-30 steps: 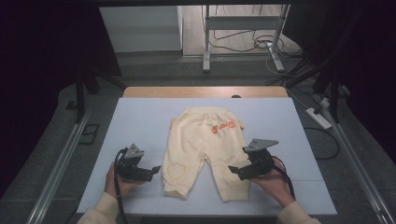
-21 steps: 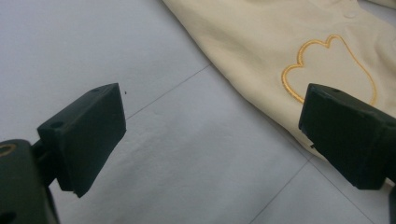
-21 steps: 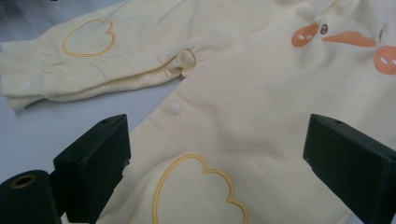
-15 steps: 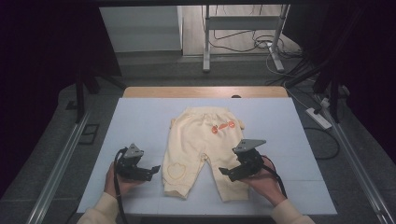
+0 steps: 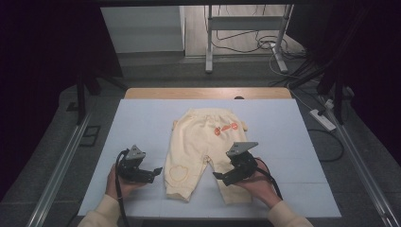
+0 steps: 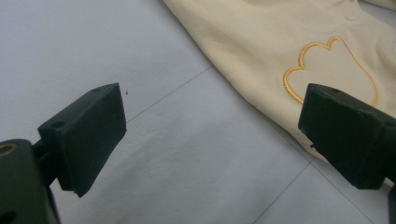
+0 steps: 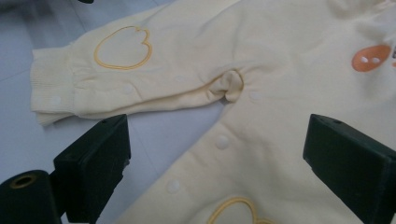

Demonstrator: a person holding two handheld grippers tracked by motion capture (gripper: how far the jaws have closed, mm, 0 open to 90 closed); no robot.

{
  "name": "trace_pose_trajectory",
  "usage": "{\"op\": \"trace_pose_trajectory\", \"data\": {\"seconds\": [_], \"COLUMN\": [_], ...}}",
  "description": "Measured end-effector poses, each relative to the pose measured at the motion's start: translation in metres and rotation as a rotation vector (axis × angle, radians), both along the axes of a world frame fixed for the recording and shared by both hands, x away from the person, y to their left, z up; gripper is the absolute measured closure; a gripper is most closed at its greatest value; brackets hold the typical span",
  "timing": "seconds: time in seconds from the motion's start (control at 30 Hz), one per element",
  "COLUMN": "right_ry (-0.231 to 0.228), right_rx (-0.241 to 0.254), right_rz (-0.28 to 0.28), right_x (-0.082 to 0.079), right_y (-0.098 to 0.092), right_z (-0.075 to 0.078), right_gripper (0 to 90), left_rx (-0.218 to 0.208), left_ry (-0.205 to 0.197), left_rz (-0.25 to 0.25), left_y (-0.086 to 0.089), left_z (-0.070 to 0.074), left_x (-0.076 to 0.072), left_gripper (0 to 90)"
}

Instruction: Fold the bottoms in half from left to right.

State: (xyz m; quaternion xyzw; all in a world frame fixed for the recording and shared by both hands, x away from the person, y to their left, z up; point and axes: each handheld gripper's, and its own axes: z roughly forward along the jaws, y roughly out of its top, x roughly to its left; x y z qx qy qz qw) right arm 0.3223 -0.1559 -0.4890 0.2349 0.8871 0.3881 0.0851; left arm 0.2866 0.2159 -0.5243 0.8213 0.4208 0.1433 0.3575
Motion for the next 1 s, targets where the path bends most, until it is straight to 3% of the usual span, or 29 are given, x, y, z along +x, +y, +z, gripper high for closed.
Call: {"op": "trace_pose_trajectory", "data": {"seconds": [1.0], "right_ry": [0.027], "right_rx": [-0.009], "right_rz": [0.105], "right_x": [-0.006], "right_y": [0.049], "right_z": [-0.006], "right_gripper": [7.9], "left_rx": [0.008], "left_ry": [0.006], "left_rz": [-0.003], "left_y": [-0.002], "left_z": [-0.001], "left_x": [0.002], "left_gripper": [7.4]}}
